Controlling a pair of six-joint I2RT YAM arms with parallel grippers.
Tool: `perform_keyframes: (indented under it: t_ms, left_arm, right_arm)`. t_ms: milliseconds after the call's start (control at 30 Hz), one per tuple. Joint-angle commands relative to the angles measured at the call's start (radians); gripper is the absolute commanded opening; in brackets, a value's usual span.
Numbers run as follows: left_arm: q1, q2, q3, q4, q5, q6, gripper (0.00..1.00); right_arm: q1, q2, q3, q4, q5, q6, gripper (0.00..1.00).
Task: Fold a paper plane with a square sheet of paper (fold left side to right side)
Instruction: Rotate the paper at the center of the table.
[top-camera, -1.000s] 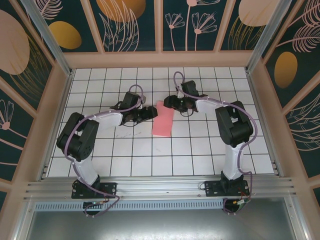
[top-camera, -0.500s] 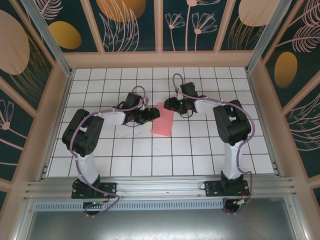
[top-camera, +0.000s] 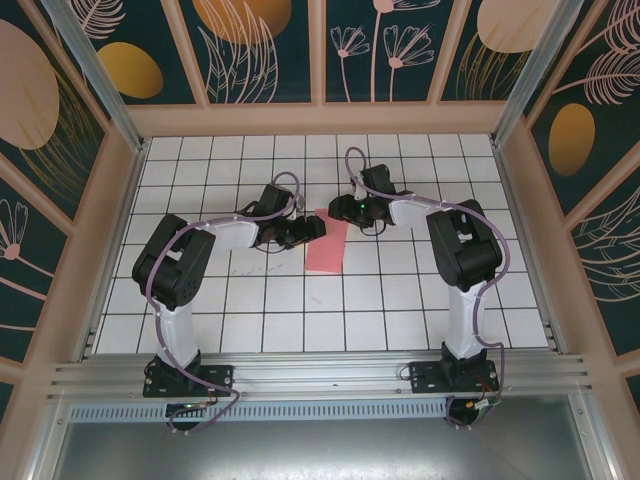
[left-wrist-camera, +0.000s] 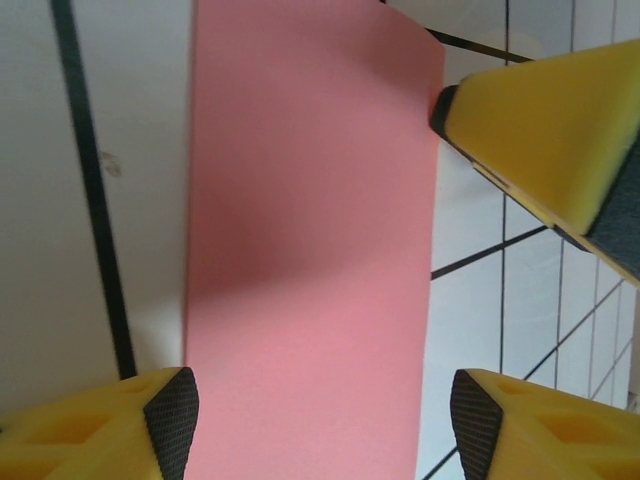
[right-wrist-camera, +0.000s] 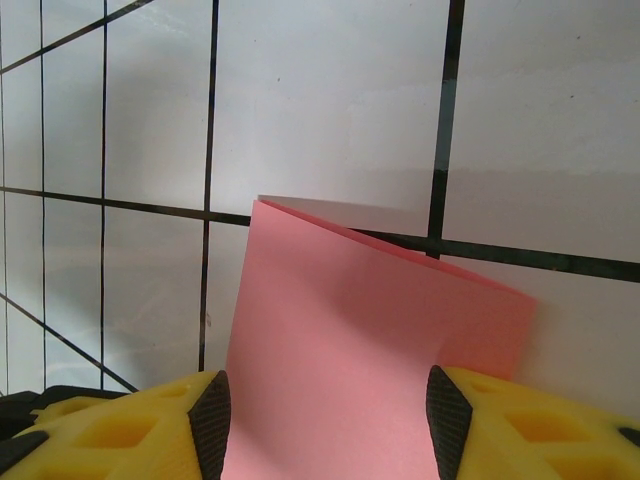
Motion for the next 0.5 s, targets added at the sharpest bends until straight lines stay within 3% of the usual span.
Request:
perform_keyframes:
  t_ms: [0,467]
  left_arm:
    - [-0.002,-0.014,0.027,-0.046,-0.047,0.029,0.7]
    - [-0.001,-0.251,-0.067,-0.052,-0.238,0.019,0.71]
  right_arm:
    - [0.006,0.023,0.009,0.009,-0.009,-0.03,0.56]
    - [0.009,0.099,0.118,-0.001,-0.04,-0.071,0.53]
